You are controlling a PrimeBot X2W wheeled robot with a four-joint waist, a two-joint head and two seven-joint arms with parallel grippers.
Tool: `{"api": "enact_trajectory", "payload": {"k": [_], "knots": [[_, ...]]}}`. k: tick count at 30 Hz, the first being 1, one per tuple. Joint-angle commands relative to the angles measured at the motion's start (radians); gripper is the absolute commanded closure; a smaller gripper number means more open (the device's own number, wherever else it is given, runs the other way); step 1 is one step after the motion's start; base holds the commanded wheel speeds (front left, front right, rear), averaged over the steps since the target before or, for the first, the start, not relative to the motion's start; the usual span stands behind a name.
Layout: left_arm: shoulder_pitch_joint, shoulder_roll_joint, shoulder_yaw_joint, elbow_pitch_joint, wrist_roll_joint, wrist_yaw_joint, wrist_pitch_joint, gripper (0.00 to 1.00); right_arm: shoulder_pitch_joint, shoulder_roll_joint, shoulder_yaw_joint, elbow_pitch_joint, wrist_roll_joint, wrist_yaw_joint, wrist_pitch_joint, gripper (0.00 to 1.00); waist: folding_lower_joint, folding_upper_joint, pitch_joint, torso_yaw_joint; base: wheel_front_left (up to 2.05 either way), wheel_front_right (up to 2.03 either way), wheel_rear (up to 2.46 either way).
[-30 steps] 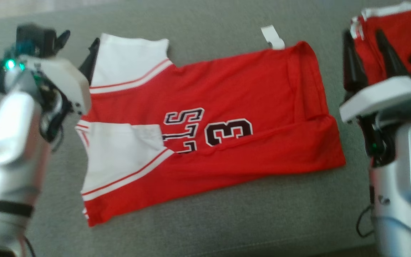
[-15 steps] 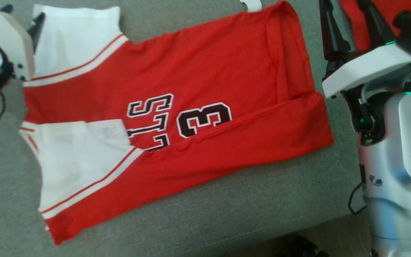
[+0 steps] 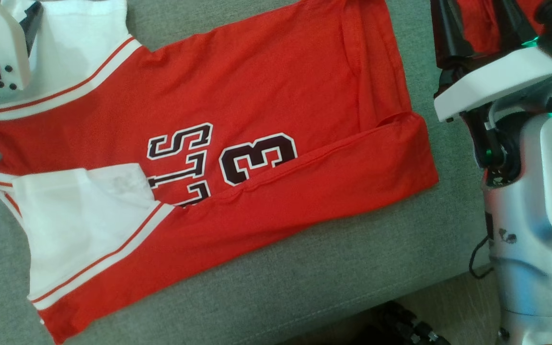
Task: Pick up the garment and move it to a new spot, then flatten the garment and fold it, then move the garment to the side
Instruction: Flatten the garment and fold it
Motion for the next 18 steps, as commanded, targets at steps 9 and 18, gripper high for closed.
{"api": "enact_trajectory", "payload": {"k": [9, 18], "knots": [[-0.064, 0.037, -0.031, -0.001, -0.060, 0.000, -0.038, 1.00, -0.045, -0.032, -0.037, -0.024, -0.011, 0.007, 0.006, 0.00, -0.0001, 0.0000, -0.013, 0.032, 0.00, 0.00, 0.00], [-0.087, -0.050, -0.066, 0.007, -0.028, 0.000, -0.293, 1.00, -0.052, -0.083, -0.069, 0.028, -0.008, 0.007, 0.053, 0.00, -0.0001, 0.0000, -0.091, 0.161, 0.00, 0.00, 0.00]]}}
